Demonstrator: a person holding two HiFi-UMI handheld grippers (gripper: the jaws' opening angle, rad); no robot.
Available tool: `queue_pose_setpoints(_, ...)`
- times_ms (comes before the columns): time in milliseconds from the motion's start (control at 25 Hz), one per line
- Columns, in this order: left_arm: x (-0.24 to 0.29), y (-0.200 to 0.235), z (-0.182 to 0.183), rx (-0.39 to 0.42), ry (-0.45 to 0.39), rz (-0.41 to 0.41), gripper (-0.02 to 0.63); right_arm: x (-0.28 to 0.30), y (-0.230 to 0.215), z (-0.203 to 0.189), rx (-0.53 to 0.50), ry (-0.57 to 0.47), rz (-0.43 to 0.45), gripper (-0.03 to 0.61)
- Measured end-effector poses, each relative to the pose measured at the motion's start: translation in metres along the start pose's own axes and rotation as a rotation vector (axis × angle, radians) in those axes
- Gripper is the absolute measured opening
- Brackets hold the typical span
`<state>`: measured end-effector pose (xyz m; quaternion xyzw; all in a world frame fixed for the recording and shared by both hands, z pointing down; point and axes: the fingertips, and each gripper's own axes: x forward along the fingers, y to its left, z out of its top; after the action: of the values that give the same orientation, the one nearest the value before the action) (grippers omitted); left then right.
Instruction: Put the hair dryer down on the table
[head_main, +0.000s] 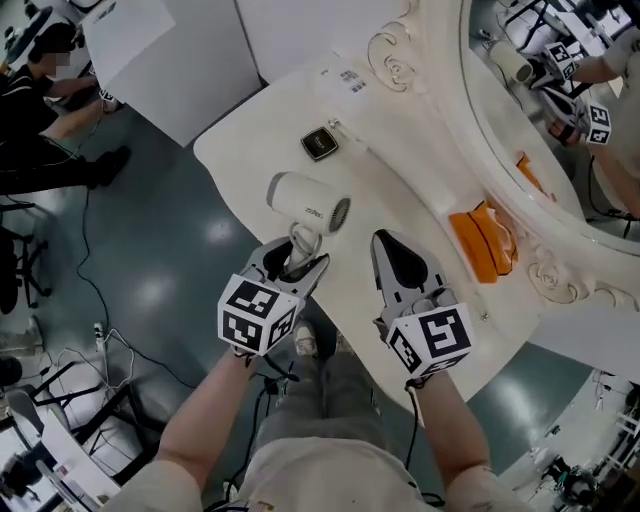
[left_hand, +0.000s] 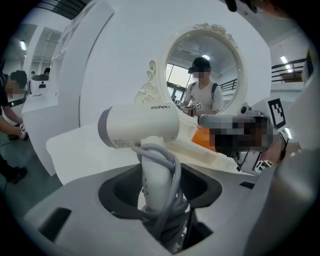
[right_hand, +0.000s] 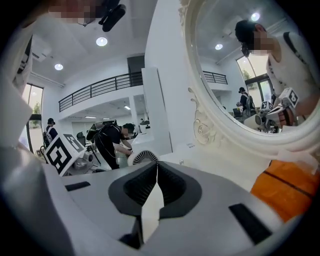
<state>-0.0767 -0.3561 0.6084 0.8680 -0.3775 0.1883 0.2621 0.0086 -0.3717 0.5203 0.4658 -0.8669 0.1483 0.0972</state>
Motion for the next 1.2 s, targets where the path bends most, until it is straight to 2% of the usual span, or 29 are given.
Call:
queue_pose_setpoints(280,0.033,0.015,-0.047,-0.025,0.082,0.020,0.230,0.017,0.008,-0.039,-0.024,0.028,0.092,0.021)
queue_pose_setpoints(440,0.045,0.021,-0.063,-0.047,0.127,0.042,0.230,0.022,0.007,-0.058,0.007,0.063,0.091,0.021)
queue_pose_setpoints(640,0.053,0.023,-0.073,-0.070,0.174,0.067,0.231,0.021,0.015,-0.068,-0.017,0.093,0.128,0.021)
queue_pose_setpoints(760,0.058,0.023,-0.077,-0.101,0.185,0.064,0.232,0.020,0.013,-0.074,-0.004,0.105,0.115,0.021)
queue_pose_setpoints(1200,0.067,0.021,-0.086,0.008,0.266,0.108,0.233,0.012,0.011,-0.088,0.039,0.144,0.081,0.021)
